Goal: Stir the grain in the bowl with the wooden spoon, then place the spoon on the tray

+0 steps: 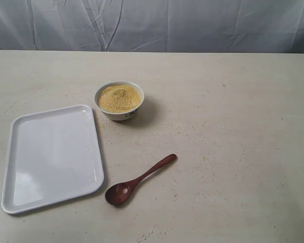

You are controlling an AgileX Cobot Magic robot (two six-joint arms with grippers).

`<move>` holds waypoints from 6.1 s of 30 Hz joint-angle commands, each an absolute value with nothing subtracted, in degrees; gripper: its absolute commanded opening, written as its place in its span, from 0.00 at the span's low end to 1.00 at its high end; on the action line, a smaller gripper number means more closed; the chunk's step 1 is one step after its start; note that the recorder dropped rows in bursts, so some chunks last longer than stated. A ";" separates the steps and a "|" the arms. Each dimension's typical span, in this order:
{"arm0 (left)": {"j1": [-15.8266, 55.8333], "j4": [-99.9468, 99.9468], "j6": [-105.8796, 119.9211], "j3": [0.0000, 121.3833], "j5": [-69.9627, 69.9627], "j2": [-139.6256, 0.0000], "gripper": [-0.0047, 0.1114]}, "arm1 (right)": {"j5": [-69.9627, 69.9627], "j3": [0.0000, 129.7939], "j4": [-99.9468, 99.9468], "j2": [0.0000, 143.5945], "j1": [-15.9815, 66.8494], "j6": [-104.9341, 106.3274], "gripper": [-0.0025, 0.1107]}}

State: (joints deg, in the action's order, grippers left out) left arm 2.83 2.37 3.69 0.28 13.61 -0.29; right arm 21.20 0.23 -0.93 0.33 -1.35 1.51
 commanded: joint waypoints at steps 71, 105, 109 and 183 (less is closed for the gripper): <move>3.19 2.45 3.69 0.00 13.66 0.00 0.04 | 38.09 38.74 18.12 77.40 17.80 27.68 0.02; 3.19 2.45 3.69 0.00 13.66 0.00 0.04 | 41.03 68.62 19.37 108.13 40.18 69.53 0.34; 3.19 2.45 3.69 0.00 13.66 0.00 0.04 | 42.64 70.14 15.72 110.33 41.13 74.57 0.34; 3.19 2.45 3.69 0.00 13.66 0.00 0.04 | 47.41 96.19 17.82 111.88 31.82 12.37 0.02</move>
